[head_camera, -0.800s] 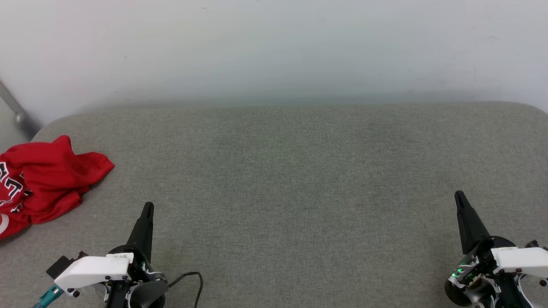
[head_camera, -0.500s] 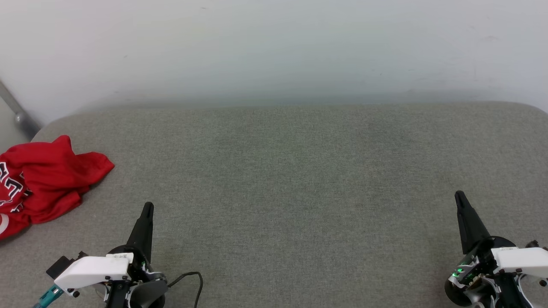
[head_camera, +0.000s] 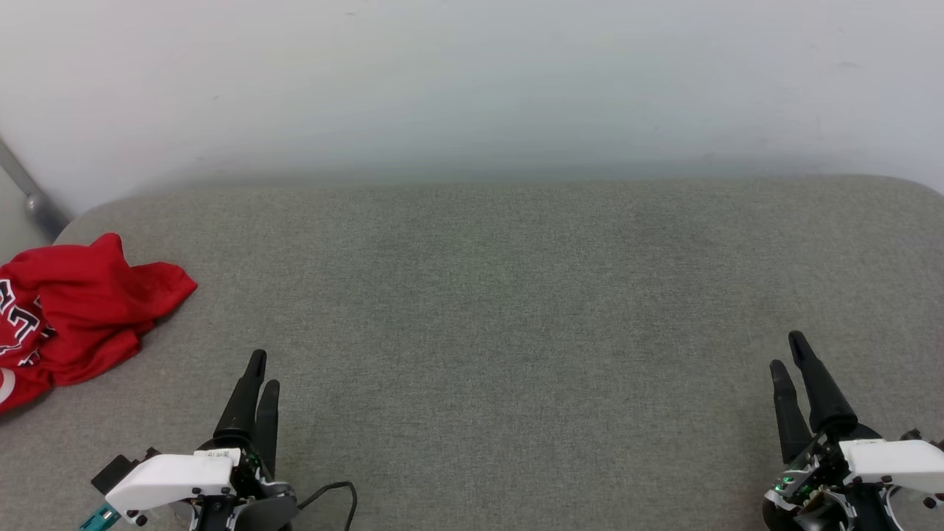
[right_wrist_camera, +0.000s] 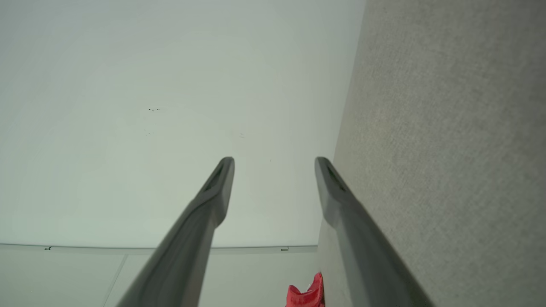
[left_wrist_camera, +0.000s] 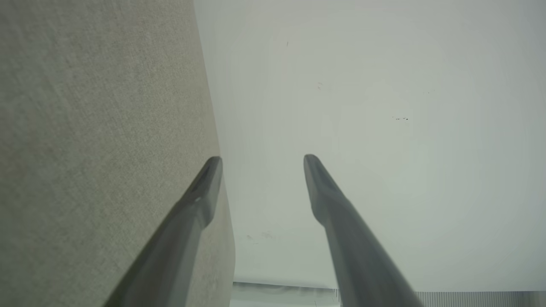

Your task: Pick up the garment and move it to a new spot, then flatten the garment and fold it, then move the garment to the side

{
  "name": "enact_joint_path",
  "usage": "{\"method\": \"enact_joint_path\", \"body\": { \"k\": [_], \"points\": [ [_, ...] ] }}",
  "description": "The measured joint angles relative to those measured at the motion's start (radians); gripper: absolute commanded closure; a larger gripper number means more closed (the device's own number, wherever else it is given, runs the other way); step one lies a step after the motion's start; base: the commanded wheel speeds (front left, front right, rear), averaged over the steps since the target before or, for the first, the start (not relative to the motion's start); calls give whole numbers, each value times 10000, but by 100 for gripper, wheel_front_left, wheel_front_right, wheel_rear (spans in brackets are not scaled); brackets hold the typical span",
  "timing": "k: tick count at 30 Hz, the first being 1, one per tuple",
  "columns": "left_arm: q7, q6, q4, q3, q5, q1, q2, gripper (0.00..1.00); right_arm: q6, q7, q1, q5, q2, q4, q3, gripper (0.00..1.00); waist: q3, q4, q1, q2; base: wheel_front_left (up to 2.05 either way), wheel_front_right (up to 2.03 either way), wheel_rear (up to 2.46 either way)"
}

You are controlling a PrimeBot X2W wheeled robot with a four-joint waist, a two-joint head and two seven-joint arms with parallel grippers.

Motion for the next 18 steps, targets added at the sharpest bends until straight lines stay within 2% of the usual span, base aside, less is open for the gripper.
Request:
{"method": "enact_joint_path", "body": {
  "k": [5, 10, 18],
  "points": [
    [-267, -2, -163, -215, 77, -11, -8, 0, 0, -247, 0, -211, 4, -205, 155, 0, 6, -3, 1, 0, 0, 0, 0],
    [-522, 0, -334, -428, 564, -41, 10, 0, 0, -527, 0, -938, -88, -320, 353, 0, 8, -4, 1, 0, 0, 0, 0],
    [-851, 0, -861, -447, 2355, -102, 0, 0, 0, -882, -1, -2859, -125, -504, 408, 0, 16, 9, 0, 0, 0, 0, 0]
  ]
}}
